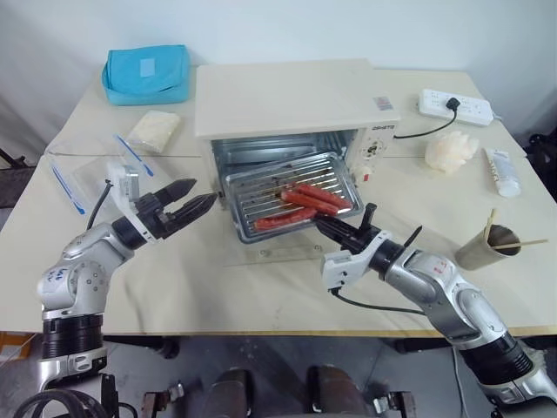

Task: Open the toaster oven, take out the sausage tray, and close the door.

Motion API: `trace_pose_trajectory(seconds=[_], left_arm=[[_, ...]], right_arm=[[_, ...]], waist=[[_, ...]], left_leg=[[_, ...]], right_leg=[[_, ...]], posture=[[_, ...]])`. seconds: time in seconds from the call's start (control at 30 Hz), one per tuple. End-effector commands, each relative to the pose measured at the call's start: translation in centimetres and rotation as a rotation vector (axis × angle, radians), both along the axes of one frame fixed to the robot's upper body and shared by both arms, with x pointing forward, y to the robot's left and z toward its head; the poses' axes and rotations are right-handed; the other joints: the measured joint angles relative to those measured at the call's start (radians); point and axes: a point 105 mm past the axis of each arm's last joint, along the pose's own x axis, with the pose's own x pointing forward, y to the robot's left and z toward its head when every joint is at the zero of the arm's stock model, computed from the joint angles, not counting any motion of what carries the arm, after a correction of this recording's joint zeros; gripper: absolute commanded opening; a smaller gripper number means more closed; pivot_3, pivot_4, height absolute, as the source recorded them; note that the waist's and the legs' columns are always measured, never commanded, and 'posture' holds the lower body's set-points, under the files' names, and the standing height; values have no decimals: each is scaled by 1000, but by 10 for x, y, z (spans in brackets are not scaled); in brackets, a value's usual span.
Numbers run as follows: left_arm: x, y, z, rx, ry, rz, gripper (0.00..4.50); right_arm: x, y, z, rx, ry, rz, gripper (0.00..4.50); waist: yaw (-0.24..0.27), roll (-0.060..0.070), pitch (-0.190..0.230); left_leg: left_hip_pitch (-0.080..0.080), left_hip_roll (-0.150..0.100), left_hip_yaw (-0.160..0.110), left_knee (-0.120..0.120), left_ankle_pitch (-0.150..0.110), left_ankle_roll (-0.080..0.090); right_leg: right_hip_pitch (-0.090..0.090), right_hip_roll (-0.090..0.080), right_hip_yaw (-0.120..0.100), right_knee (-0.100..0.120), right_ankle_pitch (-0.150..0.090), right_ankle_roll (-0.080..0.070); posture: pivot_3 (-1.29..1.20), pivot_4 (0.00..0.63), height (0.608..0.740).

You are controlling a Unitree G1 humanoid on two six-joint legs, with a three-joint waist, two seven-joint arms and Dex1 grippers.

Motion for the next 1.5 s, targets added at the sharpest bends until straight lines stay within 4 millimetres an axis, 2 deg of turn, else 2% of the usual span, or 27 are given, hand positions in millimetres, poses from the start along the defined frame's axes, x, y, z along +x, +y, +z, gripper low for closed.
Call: trace_pose_trajectory(seconds=[0.03,0.2,0.33,0.47,0.6,0.77,0.93,1.0,1.03,1.17,1.37,1.5], left_arm=[[-11,-2,15,-57,39,-43,4500],[-18,-16,3,-124,298,-136,4500],[-22,-24,-12,-151,421,-185,4500],[-23,-30,-20,-209,479,-210,4500],[-23,-38,-26,-229,526,-234,3620],[-24,-43,-29,-243,569,-256,2052],[-25,-46,-28,-360,606,-267,469],[-28,-47,-30,-384,627,-271,36],[-30,-48,-32,-393,641,-272,36],[-35,-45,-34,-477,691,-286,0],[-36,-27,-29,-609,720,-214,0],[-47,-22,-26,-653,735,-218,0]], right_arm=[[-12,2,18,28,-71,46,48],[-19,9,19,23,-65,101,48],[-24,13,13,-17,-35,151,48],[-27,18,18,-27,-52,193,48],[-29,20,15,-40,-37,213,0],[-29,23,15,-40,-37,224,0],[-35,26,9,-43,22,269,0],[-38,25,7,-34,64,288,0],[-40,25,7,-18,98,303,0],[-40,18,9,25,185,307,1060],[-32,-7,20,30,198,272,3087],[-30,-24,23,51,210,250,4464]], waist=[[0,0,0],[-1,0,0],[-1,0,0],[-1,0,0],[0,0,0],[0,0,0],[0,0,0],[0,0,0],[-1,0,0],[-1,0,0],[1,-1,0],[0,-1,0]], left_leg=[[0,0,0,0,0,0],[0,0,0,0,0,0],[0,0,0,0,0,0],[1,0,0,0,0,0],[1,0,0,0,0,0],[1,0,0,0,0,0],[1,0,0,0,0,0],[1,0,0,0,0,0],[2,0,0,1,0,0],[2,0,-1,0,0,0],[3,0,-1,1,0,0],[4,0,-2,1,0,0]], right_leg=[[0,0,0,0,0,0],[0,0,0,0,0,0],[0,0,0,0,0,0],[0,0,0,0,0,0],[1,0,0,0,0,0],[1,0,0,0,0,0],[1,0,1,0,0,0],[1,0,0,0,0,0],[1,0,0,0,0,0],[2,0,0,0,0,0],[3,-1,1,0,0,0],[4,-2,1,0,0,0]], posture=[[0,150,740],[0,150,740],[0,150,740],[0,150,740],[0,150,740],[0,150,740],[0,150,740],[0,150,740],[0,150,740],[0,150,740],[0,150,740],[0,150,740]])
